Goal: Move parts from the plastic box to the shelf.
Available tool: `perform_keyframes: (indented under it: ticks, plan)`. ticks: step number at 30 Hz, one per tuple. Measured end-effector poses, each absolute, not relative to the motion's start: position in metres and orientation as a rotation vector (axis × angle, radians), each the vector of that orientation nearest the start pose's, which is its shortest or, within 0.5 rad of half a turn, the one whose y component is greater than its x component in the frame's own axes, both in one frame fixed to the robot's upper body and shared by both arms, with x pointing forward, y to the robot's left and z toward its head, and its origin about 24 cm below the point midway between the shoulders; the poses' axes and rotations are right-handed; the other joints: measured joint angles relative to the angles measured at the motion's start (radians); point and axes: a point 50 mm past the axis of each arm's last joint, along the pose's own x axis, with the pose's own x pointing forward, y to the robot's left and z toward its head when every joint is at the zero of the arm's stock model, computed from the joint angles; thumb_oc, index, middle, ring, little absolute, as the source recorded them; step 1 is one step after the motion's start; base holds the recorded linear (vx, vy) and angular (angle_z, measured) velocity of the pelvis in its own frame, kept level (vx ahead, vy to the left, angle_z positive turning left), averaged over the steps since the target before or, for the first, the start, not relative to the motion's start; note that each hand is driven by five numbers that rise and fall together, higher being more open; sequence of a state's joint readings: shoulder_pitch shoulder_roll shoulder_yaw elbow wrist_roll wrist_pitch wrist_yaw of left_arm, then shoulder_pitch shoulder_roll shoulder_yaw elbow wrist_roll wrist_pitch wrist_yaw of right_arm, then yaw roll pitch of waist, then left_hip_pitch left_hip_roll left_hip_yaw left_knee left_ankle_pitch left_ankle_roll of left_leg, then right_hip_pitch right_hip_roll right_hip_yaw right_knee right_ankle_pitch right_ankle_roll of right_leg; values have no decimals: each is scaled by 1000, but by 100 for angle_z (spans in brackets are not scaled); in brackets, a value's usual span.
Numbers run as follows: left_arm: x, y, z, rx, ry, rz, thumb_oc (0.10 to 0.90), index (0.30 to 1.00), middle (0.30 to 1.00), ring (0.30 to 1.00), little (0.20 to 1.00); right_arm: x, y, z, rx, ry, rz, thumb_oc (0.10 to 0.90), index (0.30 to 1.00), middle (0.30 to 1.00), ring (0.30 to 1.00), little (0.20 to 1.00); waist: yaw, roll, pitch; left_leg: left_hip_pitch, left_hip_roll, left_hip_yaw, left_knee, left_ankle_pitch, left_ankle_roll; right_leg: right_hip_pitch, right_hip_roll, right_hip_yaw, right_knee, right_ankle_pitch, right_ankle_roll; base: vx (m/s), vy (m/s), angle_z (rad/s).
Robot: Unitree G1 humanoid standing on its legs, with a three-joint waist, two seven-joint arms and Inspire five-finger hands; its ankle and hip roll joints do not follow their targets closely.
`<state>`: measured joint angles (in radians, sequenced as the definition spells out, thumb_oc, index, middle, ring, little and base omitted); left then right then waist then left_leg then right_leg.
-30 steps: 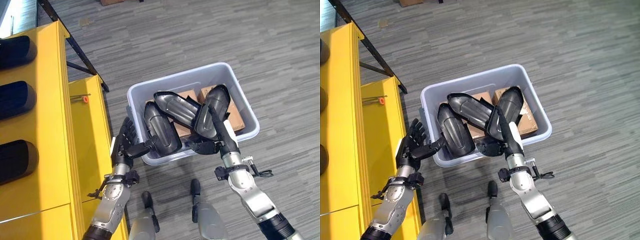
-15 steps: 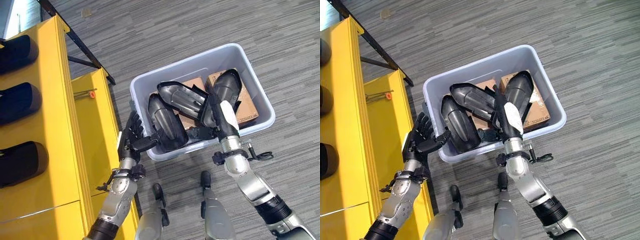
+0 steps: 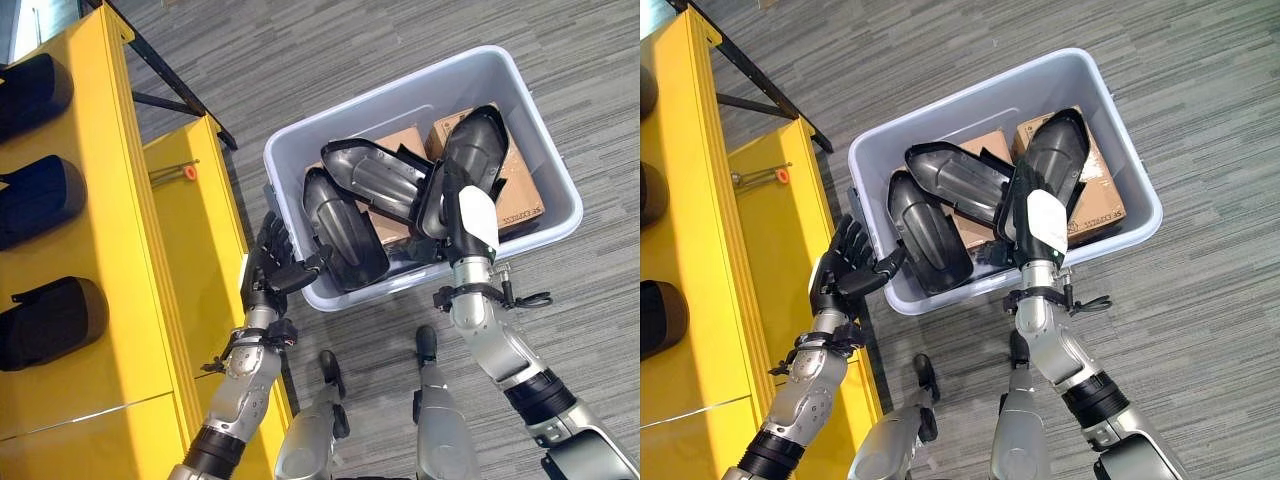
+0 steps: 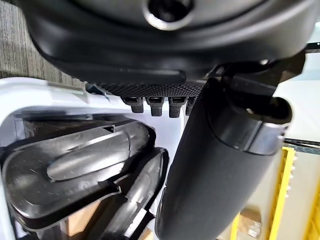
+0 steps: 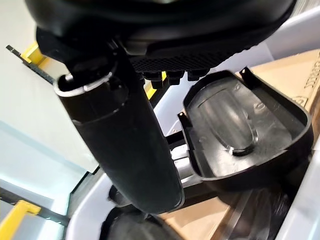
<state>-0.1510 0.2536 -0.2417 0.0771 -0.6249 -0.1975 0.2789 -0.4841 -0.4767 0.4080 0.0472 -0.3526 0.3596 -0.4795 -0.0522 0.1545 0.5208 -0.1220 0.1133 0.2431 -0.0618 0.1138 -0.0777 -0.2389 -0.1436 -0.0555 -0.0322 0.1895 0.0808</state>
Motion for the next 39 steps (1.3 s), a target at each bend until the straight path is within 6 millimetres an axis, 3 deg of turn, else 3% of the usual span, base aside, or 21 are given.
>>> perform_keyframes:
  ticks: [18, 23, 25, 27, 39]
  plan:
    - [280, 150, 70, -382, -114, 41, 900, 1000, 1000, 1000, 1000, 331, -164, 145, -1006, -278, -377, 900, 1000, 1000, 1000, 1000, 3, 0, 0, -99, -18, 25, 0, 9, 15, -125, -17, 27, 23, 7, 10, -13, 3, -2]
    - [280, 149, 77, -391, -156, 36, 900, 1000, 1000, 1000, 1000, 333, -165, 148, -1011, -272, -404, 900, 1000, 1000, 1000, 1000, 7, 1, 0, -160, -32, 32, 4, 17, 25, -206, -28, 41, 54, 7, 12, -59, 4, -2]
    - [281, 150, 81, -395, -184, 36, 900, 1000, 1000, 1000, 1000, 335, -165, 151, -1017, -293, -439, 900, 1000, 1000, 1000, 1000, 16, 1, 0, -193, -39, 35, 15, 20, 29, -250, -35, 47, 83, 6, 15, -103, 25, -6]
    - [281, 149, 92, -408, -241, 25, 900, 1000, 1000, 1000, 1000, 340, -162, 166, -1017, -347, -475, 900, 1000, 1000, 1000, 1000, 31, 1, -1, -259, -49, 50, 42, 19, 34, -338, -45, 70, 129, 1, 15, -18, 38, -9]
    - [281, 146, 116, -442, -387, -6, 900, 1000, 1000, 1000, 1000, 350, -155, 198, -1095, -500, -552, 900, 1000, 1000, 1000, 1000, 59, 2, -2, -462, -47, 43, 190, -6, 44, -545, -60, 91, 279, -30, 1, -46, 0, 4]
